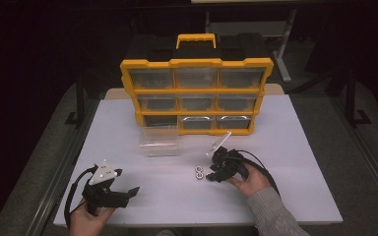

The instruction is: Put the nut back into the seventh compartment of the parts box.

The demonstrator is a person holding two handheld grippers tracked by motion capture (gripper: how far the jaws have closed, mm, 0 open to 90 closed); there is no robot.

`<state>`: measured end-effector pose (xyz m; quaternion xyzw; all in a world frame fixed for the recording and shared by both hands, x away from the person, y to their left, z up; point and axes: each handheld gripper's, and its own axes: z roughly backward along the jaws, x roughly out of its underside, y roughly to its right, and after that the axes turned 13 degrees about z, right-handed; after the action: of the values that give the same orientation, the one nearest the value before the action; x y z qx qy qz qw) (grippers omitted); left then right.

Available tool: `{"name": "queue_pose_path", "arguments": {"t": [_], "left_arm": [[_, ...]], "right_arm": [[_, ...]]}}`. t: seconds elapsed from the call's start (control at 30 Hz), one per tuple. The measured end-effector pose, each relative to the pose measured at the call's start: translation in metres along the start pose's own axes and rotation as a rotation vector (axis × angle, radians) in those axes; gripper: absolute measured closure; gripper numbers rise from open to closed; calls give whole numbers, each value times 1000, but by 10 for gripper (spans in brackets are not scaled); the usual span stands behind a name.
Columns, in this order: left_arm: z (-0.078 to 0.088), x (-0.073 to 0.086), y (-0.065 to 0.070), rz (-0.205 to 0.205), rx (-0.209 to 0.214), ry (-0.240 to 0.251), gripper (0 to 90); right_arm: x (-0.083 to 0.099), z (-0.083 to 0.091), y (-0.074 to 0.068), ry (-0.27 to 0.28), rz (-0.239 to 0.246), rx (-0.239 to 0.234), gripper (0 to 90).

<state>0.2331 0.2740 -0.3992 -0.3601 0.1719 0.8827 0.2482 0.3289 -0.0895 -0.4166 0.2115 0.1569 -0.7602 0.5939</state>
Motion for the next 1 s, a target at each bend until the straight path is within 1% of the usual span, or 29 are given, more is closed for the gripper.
{"name": "queue_pose_path", "arguments": {"t": [0.07,0.1,0.17,0.2,0.23,0.27,0.3,0.4,0.47,0.67,0.7,0.73,0.77,0.83,0.93,0.97,1.0], "left_arm": [[-1,0,0,-3,-2,-3,153],[-1,1,1,4,1,-6,153],[-1,0,1,-16,-1,-9,153],[-1,0,2,-1,2,-5,153],[-1,0,3,1,2,-5,153],[-1,0,3,1,2,-5,153],[-1,-1,2,-13,0,-5,153],[-1,-1,1,-10,0,-6,153],[-1,-1,1,-10,0,-6,153],[0,0,1,-3,0,-1,153],[0,0,2,13,1,1,153],[0,0,1,6,-1,6,153],[0,0,1,6,-1,6,153],[0,0,2,22,0,18,153],[-1,1,3,28,1,24,153],[-1,1,2,26,2,21,153],[-1,1,2,26,2,21,153]], "right_arm": [[0,-2,1,-6,0,-5,585],[-1,-6,2,-18,-2,-13,605],[-1,-9,2,-29,5,-14,617],[-2,-10,2,-30,9,-18,625],[-2,-11,2,-33,12,-19,631],[-3,-12,2,-31,17,-20,632],[-3,-12,2,-31,18,-20,636],[-4,-14,1,-38,28,-25,663],[-4,-15,0,-46,31,-27,663],[-5,-15,-1,-50,42,-13,673],[-5,-15,-1,-52,44,-11,679],[-5,-15,-1,-52,42,-10,682],[-5,-15,-1,-53,45,-13,683],[-5,-15,0,-54,44,-20,687],[-5,-13,1,-50,42,-21,690],[-4,-10,3,-38,31,-27,690],[-4,-8,5,-31,29,-31,690]]}}
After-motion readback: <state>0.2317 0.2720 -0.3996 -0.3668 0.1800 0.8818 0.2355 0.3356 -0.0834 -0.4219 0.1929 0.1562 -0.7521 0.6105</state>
